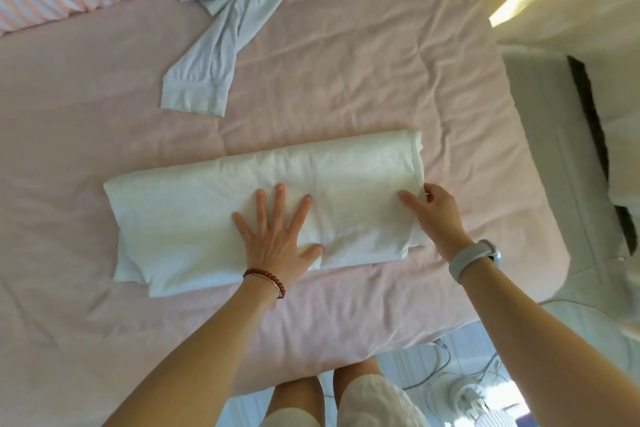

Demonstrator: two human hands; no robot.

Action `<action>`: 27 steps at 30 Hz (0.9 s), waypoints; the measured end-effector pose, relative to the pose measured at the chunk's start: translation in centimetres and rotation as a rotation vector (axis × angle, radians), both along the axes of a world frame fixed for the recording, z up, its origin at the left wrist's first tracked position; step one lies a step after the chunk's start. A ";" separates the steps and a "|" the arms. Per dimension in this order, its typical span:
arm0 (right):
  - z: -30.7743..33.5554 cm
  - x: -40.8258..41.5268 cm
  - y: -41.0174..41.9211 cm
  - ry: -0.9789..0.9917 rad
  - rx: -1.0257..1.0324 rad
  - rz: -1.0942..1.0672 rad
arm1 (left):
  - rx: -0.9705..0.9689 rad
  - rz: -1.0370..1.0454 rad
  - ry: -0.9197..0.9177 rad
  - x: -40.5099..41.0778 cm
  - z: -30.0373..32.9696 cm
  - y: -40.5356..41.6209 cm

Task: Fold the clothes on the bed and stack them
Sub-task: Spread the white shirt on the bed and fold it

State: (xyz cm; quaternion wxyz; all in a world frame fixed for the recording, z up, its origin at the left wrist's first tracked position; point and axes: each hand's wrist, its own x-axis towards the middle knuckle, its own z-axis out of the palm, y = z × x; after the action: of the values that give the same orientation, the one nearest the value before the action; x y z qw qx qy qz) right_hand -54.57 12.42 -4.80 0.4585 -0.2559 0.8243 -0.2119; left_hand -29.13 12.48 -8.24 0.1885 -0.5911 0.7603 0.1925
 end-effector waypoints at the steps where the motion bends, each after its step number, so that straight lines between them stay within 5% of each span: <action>1: 0.1 0.0 -0.2 -0.049 0.003 -0.024 | 0.009 -0.002 0.000 0.0 0.1 0.0; 8: 3.5 2.7 -0.7 -0.261 -0.150 -0.006 | 0.081 0.016 0.115 0.5 2.1 -0.8; 14: 8.8 9.9 -2.3 -0.218 -0.330 0.274 | -0.091 0.697 0.718 5.7 6.5 -1.2; 20: 9.0 23.5 -3.5 -0.334 -0.353 0.560 | 0.253 1.491 1.177 16.2 9.2 -1.1; 27: 5.4 34.0 -4.1 -0.338 -0.091 0.743 | 0.463 1.659 1.319 21.9 6.9 -1.5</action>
State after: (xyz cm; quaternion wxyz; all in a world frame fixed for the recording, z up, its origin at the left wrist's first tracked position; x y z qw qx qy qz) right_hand -20.54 8.28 0.56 0.6209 -0.5178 0.5787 -0.1072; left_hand -7.26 11.01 -1.32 -0.3394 -0.6510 0.0208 0.6786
